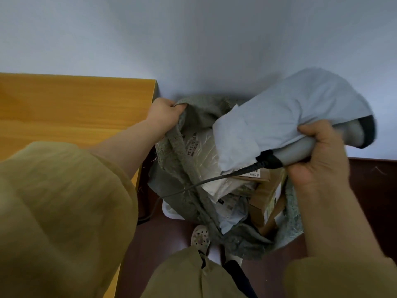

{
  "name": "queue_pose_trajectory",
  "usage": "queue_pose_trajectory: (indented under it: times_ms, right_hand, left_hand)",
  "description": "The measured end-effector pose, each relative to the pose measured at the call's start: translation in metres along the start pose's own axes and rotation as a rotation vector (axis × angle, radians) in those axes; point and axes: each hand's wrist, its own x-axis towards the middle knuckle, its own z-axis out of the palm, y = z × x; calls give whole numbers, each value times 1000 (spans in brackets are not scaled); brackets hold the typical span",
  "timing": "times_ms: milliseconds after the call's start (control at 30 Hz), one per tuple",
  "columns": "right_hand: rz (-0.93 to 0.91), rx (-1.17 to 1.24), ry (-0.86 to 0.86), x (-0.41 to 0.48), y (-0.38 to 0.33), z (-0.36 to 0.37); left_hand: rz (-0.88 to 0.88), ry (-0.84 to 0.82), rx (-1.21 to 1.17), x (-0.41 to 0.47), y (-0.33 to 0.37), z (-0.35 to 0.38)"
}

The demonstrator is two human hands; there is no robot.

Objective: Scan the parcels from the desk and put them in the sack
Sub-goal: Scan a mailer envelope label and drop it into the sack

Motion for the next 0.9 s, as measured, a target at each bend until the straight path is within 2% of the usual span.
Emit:
queue_pose_trajectory:
  times_ms: [100,200,267,500,700,900]
  right_hand:
    - [32,-107,116,16,38,-3]
    - [202,-328,79,22,70,-14]
    - [253,-428,64,23,82,-24]
    - [237,-409,122,29,87,-33]
    - [256,-405,229,18,80,-100]
    - [308,-398,317,25,62,-173]
  left_hand:
    - [10,-3,5,4,1,1]
    - [24,-14,6,6,-1,3]
    - [29,-16,11,7,-4,6]
    - [15,-86,57,5,-10,11]
    - [64,-164,263,-18,-28,35]
    - [69,77,480,-55,-66,66]
